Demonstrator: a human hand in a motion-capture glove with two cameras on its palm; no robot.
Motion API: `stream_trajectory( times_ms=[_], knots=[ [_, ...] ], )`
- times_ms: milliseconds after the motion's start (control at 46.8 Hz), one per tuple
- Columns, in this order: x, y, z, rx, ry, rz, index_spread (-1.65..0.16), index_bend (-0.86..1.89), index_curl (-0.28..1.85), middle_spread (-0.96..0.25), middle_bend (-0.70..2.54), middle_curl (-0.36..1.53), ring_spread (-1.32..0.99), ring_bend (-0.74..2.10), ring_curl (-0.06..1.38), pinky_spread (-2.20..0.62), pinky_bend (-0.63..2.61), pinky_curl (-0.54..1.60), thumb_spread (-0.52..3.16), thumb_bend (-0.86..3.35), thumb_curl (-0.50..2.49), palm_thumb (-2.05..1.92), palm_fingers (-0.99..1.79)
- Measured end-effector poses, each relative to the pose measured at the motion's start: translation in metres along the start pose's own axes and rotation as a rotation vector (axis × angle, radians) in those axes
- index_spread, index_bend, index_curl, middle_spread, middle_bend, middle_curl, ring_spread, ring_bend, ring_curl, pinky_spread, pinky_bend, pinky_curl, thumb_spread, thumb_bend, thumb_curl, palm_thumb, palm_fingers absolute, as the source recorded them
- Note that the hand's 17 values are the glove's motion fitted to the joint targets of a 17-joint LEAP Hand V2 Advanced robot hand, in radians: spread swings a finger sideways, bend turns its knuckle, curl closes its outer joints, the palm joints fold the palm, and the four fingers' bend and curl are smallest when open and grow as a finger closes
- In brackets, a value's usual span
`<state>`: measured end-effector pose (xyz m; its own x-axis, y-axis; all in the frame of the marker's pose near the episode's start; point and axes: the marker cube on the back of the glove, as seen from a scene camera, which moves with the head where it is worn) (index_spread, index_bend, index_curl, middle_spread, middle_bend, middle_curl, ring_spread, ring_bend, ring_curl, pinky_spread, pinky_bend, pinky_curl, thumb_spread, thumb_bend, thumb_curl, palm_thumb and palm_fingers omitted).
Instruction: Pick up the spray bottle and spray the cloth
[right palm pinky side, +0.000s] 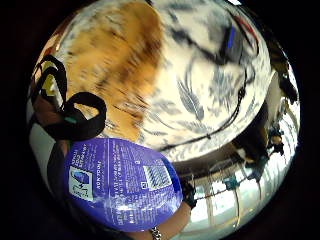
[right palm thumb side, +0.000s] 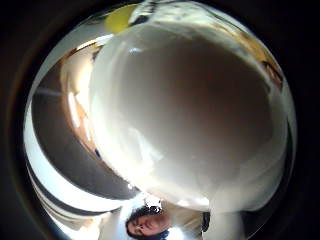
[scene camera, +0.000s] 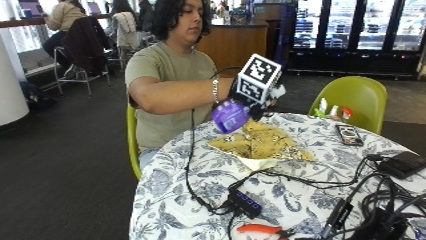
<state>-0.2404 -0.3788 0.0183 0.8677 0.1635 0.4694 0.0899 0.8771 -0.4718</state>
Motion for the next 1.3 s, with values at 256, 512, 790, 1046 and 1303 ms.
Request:
stream_trajectory(
  times_ms=[256, 512, 790, 1046, 1303],
  knots=[
    [-0.110, -0.046, -0.020, 0.447, -0.379, -0.452, -0.23, 0.18, 0.53, -0.15, 0.52, 0.52, -0.15, 0.60, 0.44, -0.16, 0.44, 0.40, 0.59, -0.03, 0.67, 0.90, 1.29],
    [-0.147, -0.125, 0.041, 0.684, -0.638, -0.639, -0.23, 0.18, 0.54, -0.15, 0.52, 0.52, -0.15, 0.59, 0.44, -0.16, 0.44, 0.40, 0.59, -0.03, 0.68, 0.90, 1.29],
    [-0.133, -0.160, 0.086, 0.740, -0.649, -0.603, -0.23, 0.17, 0.54, -0.14, 0.53, 0.52, -0.15, 0.60, 0.44, -0.16, 0.44, 0.40, 0.59, -0.03, 0.68, 0.90, 1.30],
    [-0.123, -0.158, 0.091, 0.613, -0.538, -0.590, -0.22, 0.17, 0.53, -0.14, 0.53, 0.52, -0.14, 0.62, 0.44, -0.18, 0.45, 0.40, 0.62, -0.04, 0.67, 0.87, 1.31],
    [-0.067, -0.078, 0.062, 0.470, -0.045, -0.621, -0.33, 0.03, 0.41, -0.05, 0.26, 0.42, -0.11, 0.41, 0.40, 0.12, 0.41, 0.40, 0.87, -0.06, 0.51, 0.59, 0.21]
  ],
)
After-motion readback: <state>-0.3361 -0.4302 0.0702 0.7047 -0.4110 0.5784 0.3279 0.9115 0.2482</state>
